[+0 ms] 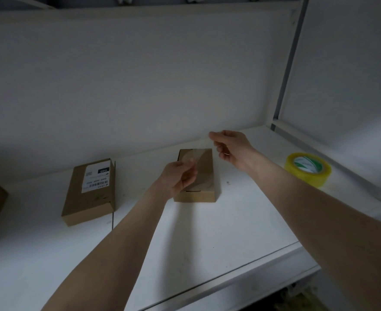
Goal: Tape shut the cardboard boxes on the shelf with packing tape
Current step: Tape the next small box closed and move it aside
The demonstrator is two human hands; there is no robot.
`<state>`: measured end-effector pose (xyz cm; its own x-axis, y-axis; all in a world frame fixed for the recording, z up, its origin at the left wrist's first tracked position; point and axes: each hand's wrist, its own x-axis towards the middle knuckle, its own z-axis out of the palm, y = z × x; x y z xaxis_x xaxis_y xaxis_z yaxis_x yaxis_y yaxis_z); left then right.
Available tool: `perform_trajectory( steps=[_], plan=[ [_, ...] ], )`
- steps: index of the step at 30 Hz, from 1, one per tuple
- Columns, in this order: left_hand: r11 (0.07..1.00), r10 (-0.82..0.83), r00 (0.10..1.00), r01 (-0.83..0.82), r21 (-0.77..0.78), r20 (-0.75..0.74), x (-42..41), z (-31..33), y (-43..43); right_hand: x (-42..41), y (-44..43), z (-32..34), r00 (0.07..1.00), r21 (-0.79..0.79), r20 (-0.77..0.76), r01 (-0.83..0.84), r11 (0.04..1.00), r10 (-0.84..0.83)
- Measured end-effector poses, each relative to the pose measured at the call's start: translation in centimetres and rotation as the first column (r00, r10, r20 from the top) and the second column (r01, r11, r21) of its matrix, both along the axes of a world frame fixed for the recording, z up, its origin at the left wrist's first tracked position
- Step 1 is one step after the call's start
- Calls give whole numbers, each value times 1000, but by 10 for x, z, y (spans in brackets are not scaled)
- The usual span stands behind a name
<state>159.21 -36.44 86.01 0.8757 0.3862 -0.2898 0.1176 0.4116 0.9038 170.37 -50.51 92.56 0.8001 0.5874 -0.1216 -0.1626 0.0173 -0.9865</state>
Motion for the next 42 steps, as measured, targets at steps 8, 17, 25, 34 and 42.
perform_trajectory(
  steps=[8, 17, 25, 34, 42],
  plan=[
    [891, 239, 969, -193, 411, -63, -13, -1, 27, -2, 6, -41, 971, -328, 212, 176, 928, -109],
    [719, 382, 910, -186, 670, -158, -20, -22, 35, -8, 20, -81, 954, -544, 300, 188, 818, -20],
    [556, 377, 895, -13, 831, -238, -20, -29, 37, -7, 28, -90, 923, -674, 373, 199, 711, 95],
    [625, 342, 861, 90, 775, -376, -14, -44, 37, -15, 29, -88, 889, -757, 428, 254, 602, 163],
    [496, 328, 830, 255, 830, -451, -16, -50, 30, -4, 10, -110, 998, -555, -24, 40, 831, -63]
  ],
)
